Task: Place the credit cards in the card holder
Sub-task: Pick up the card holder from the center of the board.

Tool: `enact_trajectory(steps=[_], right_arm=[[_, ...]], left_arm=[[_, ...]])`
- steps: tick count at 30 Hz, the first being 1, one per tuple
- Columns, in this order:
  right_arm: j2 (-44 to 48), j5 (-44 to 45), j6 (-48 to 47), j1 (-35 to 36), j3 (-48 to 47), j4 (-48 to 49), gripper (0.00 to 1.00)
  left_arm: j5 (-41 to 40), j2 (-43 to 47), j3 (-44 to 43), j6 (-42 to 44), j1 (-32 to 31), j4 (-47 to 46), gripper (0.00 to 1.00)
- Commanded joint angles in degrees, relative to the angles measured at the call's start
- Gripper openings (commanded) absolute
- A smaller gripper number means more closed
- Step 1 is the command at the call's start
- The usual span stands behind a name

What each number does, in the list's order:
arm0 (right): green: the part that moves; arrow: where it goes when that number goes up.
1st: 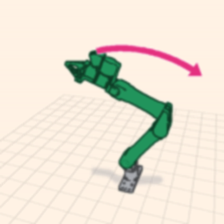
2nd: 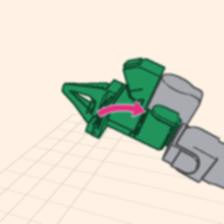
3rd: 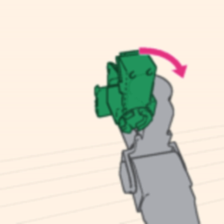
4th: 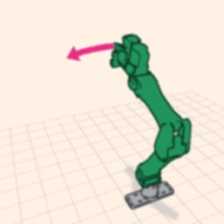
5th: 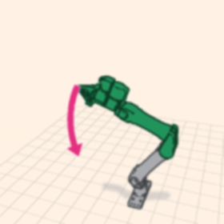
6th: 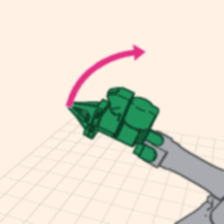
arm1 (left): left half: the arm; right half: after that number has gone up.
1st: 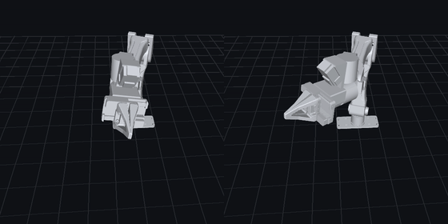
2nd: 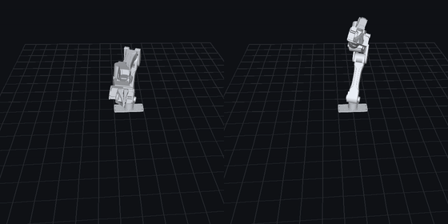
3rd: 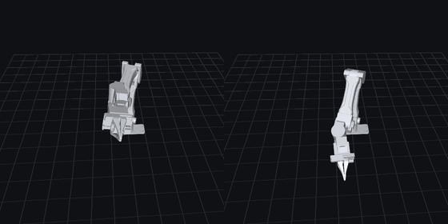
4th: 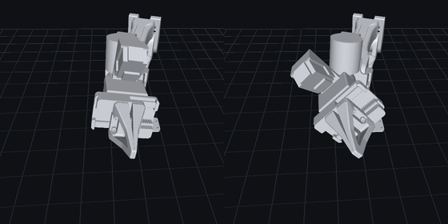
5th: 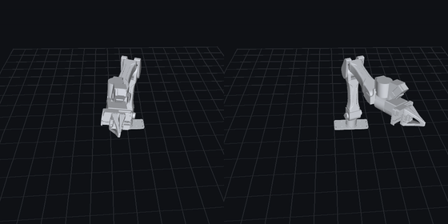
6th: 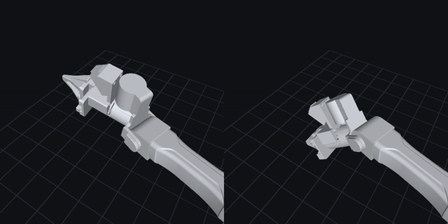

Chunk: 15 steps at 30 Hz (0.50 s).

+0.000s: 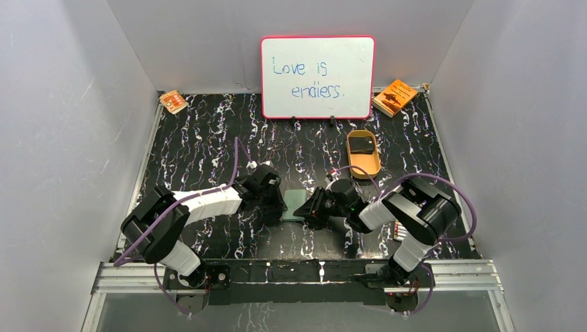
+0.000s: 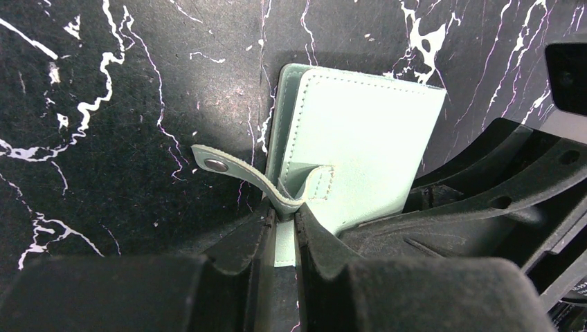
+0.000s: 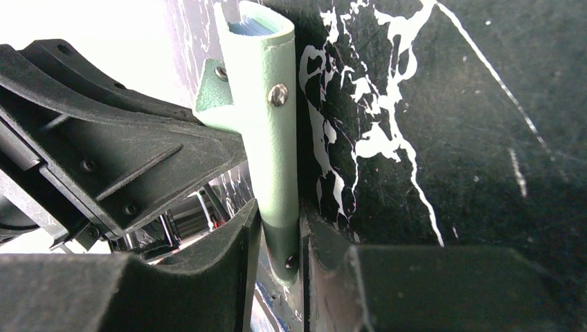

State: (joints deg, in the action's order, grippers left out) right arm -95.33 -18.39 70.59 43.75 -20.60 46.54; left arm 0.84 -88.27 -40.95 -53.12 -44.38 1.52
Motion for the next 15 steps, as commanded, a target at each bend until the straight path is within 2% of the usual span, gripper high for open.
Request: enact_trajectory(steps=[1, 6, 8, 12, 15], right_arm=[[-2.4, -0.3, -0.1, 1.5, -1.9, 1.7, 0.30], [-0.8, -0.4, -1.2, 1.7, -1.6, 2.3, 0.02], [2.5, 0.1, -4.3, 1.6, -2.1, -1.4, 0.00], [14.9, 3.5, -14.7, 1.6, -7.3, -20.3, 0.00], [23.8, 8.2, -24.8, 1.6, -15.6, -37.9, 0.00]], left_arm=[[-6.5, -6.3, 4.8, 1.9, -0.2, 9.4, 0.08], [-7.2, -4.9, 4.2, 1.9, -0.2, 10.9, 0.12], [-8.3, -1.9, 3.0, 1.8, -0.1, 13.3, 0.19], [-11.6, 7.4, -3.5, 1.9, 0.4, 22.4, 0.49], [-15.4, 15.6, -12.4, 2.3, 0.9, 30.2, 0.67]])
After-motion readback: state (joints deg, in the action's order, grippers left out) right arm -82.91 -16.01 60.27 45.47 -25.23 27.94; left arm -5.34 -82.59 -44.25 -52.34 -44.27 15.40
